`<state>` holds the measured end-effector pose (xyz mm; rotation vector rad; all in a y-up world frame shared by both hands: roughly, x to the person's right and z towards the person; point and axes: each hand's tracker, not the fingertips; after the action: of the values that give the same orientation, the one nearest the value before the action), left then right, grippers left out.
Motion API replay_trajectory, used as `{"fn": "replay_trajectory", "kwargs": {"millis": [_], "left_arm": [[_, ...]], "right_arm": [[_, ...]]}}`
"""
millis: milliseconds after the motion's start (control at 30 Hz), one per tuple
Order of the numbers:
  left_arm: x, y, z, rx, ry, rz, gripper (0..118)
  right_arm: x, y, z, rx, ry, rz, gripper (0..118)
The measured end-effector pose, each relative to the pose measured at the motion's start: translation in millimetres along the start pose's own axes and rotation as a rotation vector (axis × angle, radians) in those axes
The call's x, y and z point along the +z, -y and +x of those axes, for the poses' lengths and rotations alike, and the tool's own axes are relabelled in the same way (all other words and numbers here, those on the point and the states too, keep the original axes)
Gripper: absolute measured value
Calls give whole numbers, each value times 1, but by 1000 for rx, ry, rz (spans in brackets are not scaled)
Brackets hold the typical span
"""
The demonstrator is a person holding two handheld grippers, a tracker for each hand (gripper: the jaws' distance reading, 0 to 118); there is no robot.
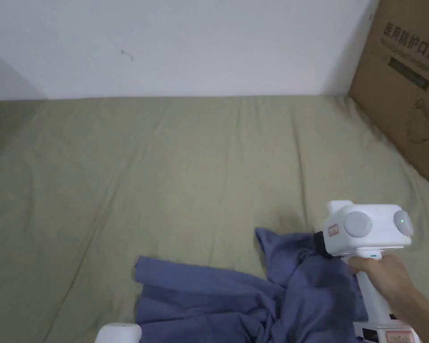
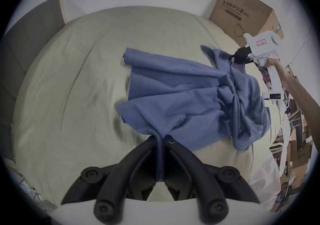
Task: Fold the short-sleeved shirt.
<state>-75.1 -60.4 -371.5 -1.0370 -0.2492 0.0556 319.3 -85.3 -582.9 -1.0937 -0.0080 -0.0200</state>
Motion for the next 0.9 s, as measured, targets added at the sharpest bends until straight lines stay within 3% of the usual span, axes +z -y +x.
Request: {"fn": "replay_trajectory", "kwargs": {"millis": [100,300,567,733,900], "left_arm": [[16,-11,1,-13,0,37,5],[74,-61,-14,-19,-58,218,5],[164,-161,-78,33,-193,464,5],[207,-219,-118,76,-251,551,5],[235,-271,-146,137,-224,625,5]], "right_arm": [[34,-3,7,-1,40,59,3],[135,-22,46,-93,63,228,3],[283,-46,93,-198,162,453,3],[330,-68,103,-270,129,519,3],[340,-109,79,-276,65,558,3]]}}
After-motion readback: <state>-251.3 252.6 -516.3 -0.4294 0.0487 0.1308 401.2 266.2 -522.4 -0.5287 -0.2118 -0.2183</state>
